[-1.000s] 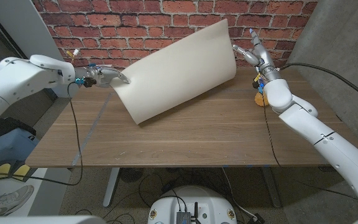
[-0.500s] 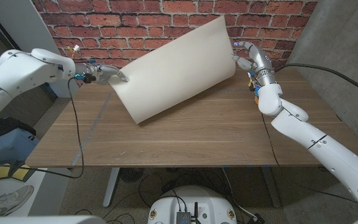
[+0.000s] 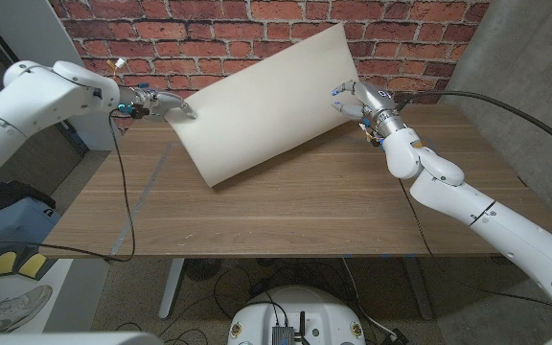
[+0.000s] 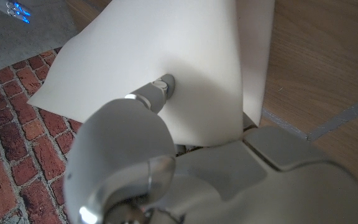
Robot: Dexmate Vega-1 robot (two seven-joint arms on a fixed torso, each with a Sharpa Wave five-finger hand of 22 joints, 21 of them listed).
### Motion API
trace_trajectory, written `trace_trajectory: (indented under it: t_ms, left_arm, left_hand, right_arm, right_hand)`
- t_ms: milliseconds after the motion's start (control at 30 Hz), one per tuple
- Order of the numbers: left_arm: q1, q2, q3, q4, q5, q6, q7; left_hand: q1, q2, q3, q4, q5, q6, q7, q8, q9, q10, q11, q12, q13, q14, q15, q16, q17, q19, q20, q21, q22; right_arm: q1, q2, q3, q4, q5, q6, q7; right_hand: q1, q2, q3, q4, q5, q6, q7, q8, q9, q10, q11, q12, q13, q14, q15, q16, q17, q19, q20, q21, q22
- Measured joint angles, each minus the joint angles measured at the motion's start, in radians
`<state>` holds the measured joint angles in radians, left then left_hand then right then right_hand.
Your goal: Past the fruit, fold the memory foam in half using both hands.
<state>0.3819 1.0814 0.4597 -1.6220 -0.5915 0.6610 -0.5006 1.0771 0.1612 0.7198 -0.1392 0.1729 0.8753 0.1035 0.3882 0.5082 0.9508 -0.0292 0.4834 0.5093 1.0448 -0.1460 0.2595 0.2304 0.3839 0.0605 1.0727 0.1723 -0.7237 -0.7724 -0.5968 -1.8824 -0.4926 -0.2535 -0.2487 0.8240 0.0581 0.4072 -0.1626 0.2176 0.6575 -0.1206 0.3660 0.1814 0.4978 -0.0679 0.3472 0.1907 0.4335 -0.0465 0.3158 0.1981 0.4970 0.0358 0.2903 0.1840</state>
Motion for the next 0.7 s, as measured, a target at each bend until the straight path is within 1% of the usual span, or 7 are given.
trace_trajectory:
  t_ms: [167, 267, 367, 400, 433, 567, 700]
  left_arm:
    - [0.020, -0.007, -0.028, -0.023, -0.012, 0.023, 0.051]
    - [0.038, -0.010, -0.047, -0.038, -0.034, 0.040, 0.108]
    - [0.061, -0.013, -0.070, -0.056, -0.045, 0.045, 0.137]
    - [0.071, -0.014, -0.079, -0.065, -0.056, 0.048, 0.168]
    - [0.081, -0.015, -0.088, -0.073, -0.063, 0.048, 0.190]
    - [0.112, -0.017, -0.116, -0.100, -0.083, 0.048, 0.249]
    - [0.126, -0.016, -0.127, -0.122, -0.096, 0.059, 0.289]
  left_hand:
    - [0.000, 0.000, 0.003, 0.003, 0.001, 0.000, 0.000, -0.004, 0.002, 0.000, 0.000, 0.000, 0.000, 0.004, 0.004, 0.001, 0.000, 0.005, -0.005, 0.004, 0.003]
    - [0.000, 0.000, 0.003, 0.003, 0.001, 0.000, 0.000, -0.004, 0.003, 0.000, 0.000, 0.000, 0.000, 0.004, 0.004, 0.004, 0.000, 0.005, -0.005, 0.004, 0.003]
    - [0.000, 0.000, 0.006, 0.006, 0.001, 0.000, 0.000, -0.008, 0.005, 0.000, 0.000, 0.000, 0.000, 0.004, 0.004, 0.004, 0.000, 0.005, -0.005, 0.004, 0.003]
    - [0.000, 0.000, 0.006, 0.006, 0.001, 0.000, 0.000, -0.008, 0.005, 0.000, 0.000, 0.000, 0.000, 0.004, 0.004, 0.004, 0.000, 0.005, -0.005, 0.004, 0.002]
    - [0.000, 0.000, 0.006, 0.006, 0.001, 0.000, 0.000, -0.008, 0.005, 0.000, 0.000, 0.000, 0.001, 0.004, 0.004, 0.004, 0.000, 0.005, -0.005, 0.004, 0.002]
    - [-0.002, 0.002, 0.006, 0.006, 0.001, 0.000, 0.000, -0.008, 0.005, 0.000, 0.000, 0.000, 0.001, 0.004, 0.004, 0.004, 0.000, 0.005, -0.005, 0.004, 0.001]
    - [-0.002, 0.002, 0.006, 0.006, 0.001, 0.000, 0.000, -0.008, 0.009, 0.000, 0.000, 0.000, 0.001, 0.005, 0.005, 0.004, 0.000, 0.005, -0.005, 0.008, 0.000]
  right_arm:
    - [0.031, -0.007, -0.036, -0.010, -0.043, -0.013, 0.101]
    - [0.056, -0.007, -0.065, -0.014, -0.063, -0.018, 0.147]
    - [0.067, -0.004, -0.076, -0.014, -0.082, -0.021, 0.190]
    - [0.078, 0.001, -0.086, -0.013, -0.089, -0.020, 0.204]
    - [0.086, 0.006, -0.094, -0.009, -0.096, -0.020, 0.220]
    - [0.103, 0.016, -0.110, 0.001, -0.108, -0.015, 0.249]
    - [0.128, 0.040, -0.130, 0.029, -0.121, -0.003, 0.281]
  right_hand:
    - [0.003, -0.009, 0.000, 0.000, 0.000, 0.016, -0.004, -0.004, 0.000, 0.009, -0.009, -0.004, 0.000, 0.000, 0.000, -0.007, -0.003, 0.005, 0.005, 0.000, 0.000]
    - [0.004, -0.009, 0.000, 0.000, 0.000, 0.014, -0.007, -0.013, 0.000, 0.005, -0.013, -0.012, 0.000, 0.000, 0.000, -0.013, -0.003, 0.005, 0.005, 0.000, 0.000]
    - [-0.001, -0.015, 0.000, 0.000, 0.000, 0.003, -0.018, -0.023, 0.000, -0.009, -0.012, -0.026, 0.000, -0.018, 0.004, -0.026, -0.003, 0.005, 0.006, 0.000, 0.000]
    - [-0.001, -0.015, 0.000, 0.000, 0.000, 0.001, -0.020, -0.028, 0.000, -0.016, -0.016, -0.026, 0.000, -0.023, 0.002, -0.028, -0.003, 0.005, 0.006, -0.005, 0.000]
    - [-0.002, -0.015, 0.000, 0.000, 0.000, -0.003, -0.023, -0.034, 0.000, -0.019, -0.017, -0.033, 0.000, -0.025, 0.000, -0.029, -0.003, 0.000, 0.011, -0.006, 0.000]
    - [-0.005, -0.018, 0.004, 0.004, 0.006, -0.030, -0.035, -0.059, 0.000, -0.054, -0.025, -0.059, 0.000, -0.058, 0.003, -0.049, -0.003, -0.001, 0.011, -0.014, 0.000]
    - [0.025, 0.012, 0.008, 0.008, 0.009, -0.078, -0.043, -0.097, 0.000, -0.103, -0.026, -0.094, 0.000, -0.113, 0.004, -0.069, 0.004, -0.021, 0.002, -0.025, 0.000]
